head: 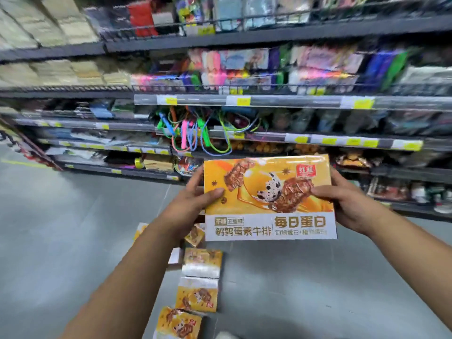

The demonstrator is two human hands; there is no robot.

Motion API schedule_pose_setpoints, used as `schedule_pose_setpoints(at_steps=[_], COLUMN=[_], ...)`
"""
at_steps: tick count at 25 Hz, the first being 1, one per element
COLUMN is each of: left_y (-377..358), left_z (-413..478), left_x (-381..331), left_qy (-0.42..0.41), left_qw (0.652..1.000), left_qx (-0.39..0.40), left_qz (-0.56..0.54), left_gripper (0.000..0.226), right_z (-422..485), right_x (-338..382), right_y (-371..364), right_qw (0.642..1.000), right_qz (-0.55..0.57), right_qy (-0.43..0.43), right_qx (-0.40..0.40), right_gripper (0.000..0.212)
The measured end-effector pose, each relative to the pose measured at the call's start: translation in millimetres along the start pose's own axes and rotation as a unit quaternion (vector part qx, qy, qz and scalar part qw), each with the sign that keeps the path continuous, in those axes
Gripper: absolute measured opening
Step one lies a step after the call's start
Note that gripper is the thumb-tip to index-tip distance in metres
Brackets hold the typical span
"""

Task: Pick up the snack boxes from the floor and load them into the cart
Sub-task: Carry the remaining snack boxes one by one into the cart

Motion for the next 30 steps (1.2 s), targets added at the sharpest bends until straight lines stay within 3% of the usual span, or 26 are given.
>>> schedule_pose_setpoints(at_steps=[4, 8, 12, 15, 17, 21, 27, 30], left_y=[-179.5, -351.5, -502.0, -598.6, -665.8, -791.0, -991.2, -1075.4], left_z=[28.9, 48.0, 60.1, 74.4, 82.9, 101.9, 78.6, 52.5], left_x=[-56.6, -82.1, -113.8, -131.9, -146.2, -179.5, -224.0, -231.7], left_qy=[-0.032, -0.044, -0.075, -0.088, -0.099, -0.134, -0.178, -0.183], left_qw=[0.997, 0.985, 0.961, 0.942, 0.920, 0.876, 0.779, 0.733], left_qx=[0.063, 0.160, 0.249, 0.305, 0.351, 0.429, 0.558, 0.607], left_qz=[0.029, 0.042, 0.089, 0.112, 0.141, 0.175, 0.224, 0.246], left_gripper=[0.080, 0.072, 0.076, 0.069, 0.072, 0.073, 0.072, 0.085], right_z=[-82.4, -176.1, -264.1, -314.8, -345.8, -396.9, -495.7, -548.3], right_x=[72.8, 134.1, 165.8, 184.4, 195.9, 225.6, 253.6, 262.7], right_y=[150.7, 280.0, 386.4, 443.3, 480.1, 545.0, 631.5, 663.3], right_qw=[0.989, 0.969, 0.938, 0.911, 0.887, 0.841, 0.735, 0.692], right_qz=[0.009, -0.011, -0.005, 0.015, 0.034, 0.054, 0.116, 0.128], right_qy=[0.073, 0.123, 0.153, 0.177, 0.187, 0.213, 0.260, 0.292], right_qx=[-0.131, -0.213, -0.312, -0.372, -0.420, -0.495, -0.615, -0.648], right_gripper=[0.061, 0.051, 0.080, 0.086, 0.090, 0.070, 0.067, 0.062])
Point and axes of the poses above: each hand's wrist, its own z-axis towards the middle knuckle, its own y-axis out of the back of the hand, x = y × z, the point moved 9 cm from there along z, towards the middle knuckle, and after that the axes turned 6 degrees about z, right-handed, at the moved point
